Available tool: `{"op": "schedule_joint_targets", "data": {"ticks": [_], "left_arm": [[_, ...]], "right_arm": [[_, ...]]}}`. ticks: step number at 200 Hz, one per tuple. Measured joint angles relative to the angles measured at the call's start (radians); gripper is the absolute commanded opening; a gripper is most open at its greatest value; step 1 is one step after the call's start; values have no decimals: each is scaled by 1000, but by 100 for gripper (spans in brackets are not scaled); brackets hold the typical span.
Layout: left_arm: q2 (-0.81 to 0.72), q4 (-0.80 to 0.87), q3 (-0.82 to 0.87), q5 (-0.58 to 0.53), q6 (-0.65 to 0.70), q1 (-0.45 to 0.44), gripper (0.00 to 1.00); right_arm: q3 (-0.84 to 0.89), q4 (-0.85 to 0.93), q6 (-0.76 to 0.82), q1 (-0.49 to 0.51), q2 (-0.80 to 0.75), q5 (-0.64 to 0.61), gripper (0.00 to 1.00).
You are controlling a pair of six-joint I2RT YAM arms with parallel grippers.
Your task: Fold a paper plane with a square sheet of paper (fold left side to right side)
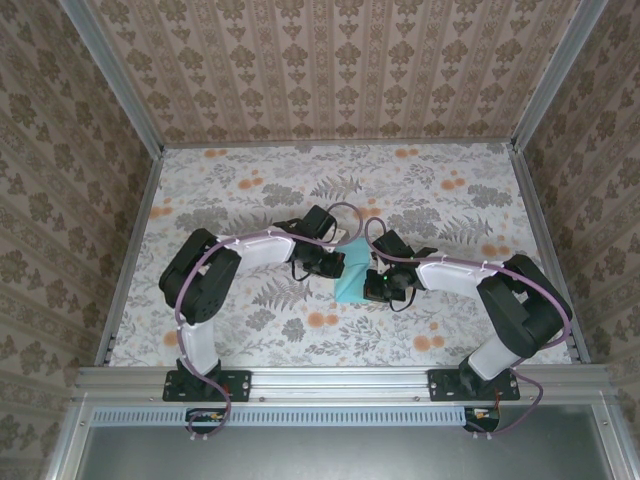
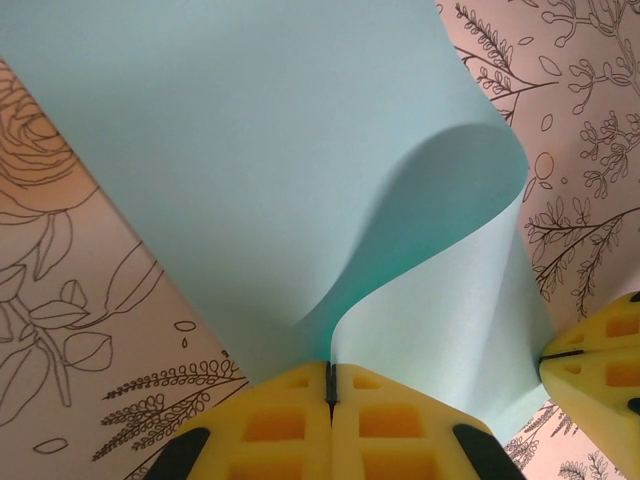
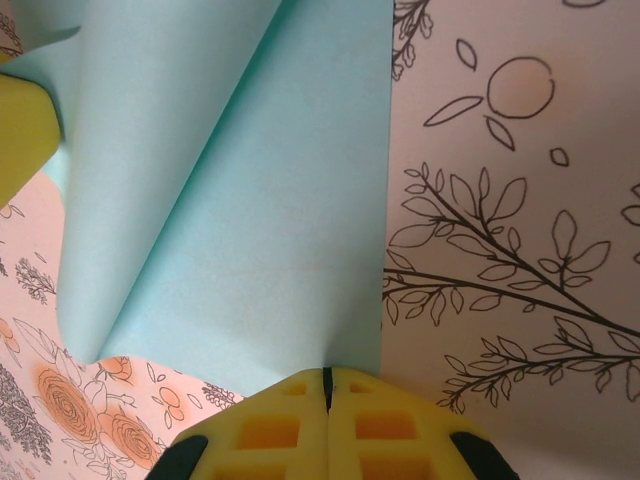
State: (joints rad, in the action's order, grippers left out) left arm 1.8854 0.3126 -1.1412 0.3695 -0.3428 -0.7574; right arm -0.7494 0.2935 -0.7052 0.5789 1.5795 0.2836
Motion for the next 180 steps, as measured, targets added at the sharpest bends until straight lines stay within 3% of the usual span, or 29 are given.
{"op": "schedule_joint_targets", "data": {"ticks": [180], "left_arm": [[29,6,-18,-4,23,3,0]], "right_arm": [[-8,10,3,0,6,0,0]]}}
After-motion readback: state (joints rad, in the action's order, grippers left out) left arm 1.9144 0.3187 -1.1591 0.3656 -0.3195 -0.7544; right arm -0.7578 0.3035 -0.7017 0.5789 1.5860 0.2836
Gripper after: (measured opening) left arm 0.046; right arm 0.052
